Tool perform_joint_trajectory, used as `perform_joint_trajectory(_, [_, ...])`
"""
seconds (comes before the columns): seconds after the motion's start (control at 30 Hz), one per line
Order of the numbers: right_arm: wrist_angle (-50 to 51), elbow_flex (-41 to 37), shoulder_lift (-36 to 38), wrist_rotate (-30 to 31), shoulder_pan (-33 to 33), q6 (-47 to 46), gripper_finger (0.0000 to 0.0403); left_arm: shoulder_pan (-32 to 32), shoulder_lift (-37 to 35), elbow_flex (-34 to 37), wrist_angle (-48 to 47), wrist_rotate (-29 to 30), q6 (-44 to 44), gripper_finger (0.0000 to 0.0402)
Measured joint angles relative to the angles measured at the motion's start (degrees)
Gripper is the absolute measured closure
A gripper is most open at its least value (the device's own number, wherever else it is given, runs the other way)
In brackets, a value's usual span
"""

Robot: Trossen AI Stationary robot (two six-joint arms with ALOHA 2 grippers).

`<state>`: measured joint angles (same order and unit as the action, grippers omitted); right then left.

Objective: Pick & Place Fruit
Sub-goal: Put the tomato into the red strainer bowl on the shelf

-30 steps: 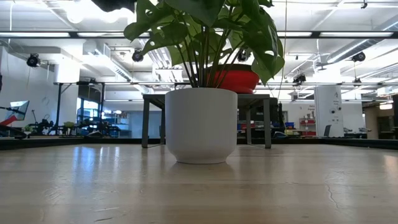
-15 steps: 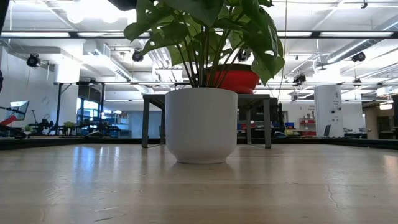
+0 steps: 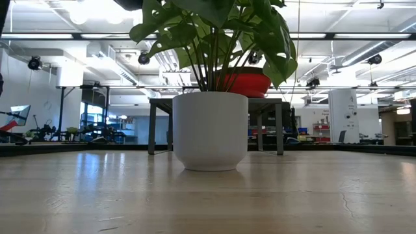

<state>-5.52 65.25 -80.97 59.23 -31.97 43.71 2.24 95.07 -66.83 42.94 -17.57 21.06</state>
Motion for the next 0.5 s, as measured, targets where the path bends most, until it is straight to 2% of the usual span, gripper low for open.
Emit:
perform_joint_trajectory(0.13, [0.01, 0.0, 0.0, 1.17, 0.0, 0.0, 0.0064, 0.02, 0.0, 0.0, -0.03, -0.13, 0.0, 0.0131])
perform_joint_trajectory(0.4, [0.15, 0.0, 0.0, 1.19, 0.0, 0.0, 0.0145, 0.02, 0.0, 0.0, 0.05, -0.17, -0.04, 0.0131])
perform_joint_trajectory(0.5, [0.15, 0.0, 0.0, 1.21, 0.0, 0.07, 0.0154, 0.02, 0.0, 0.0, 0.04, -0.17, -0.04, 0.0131])
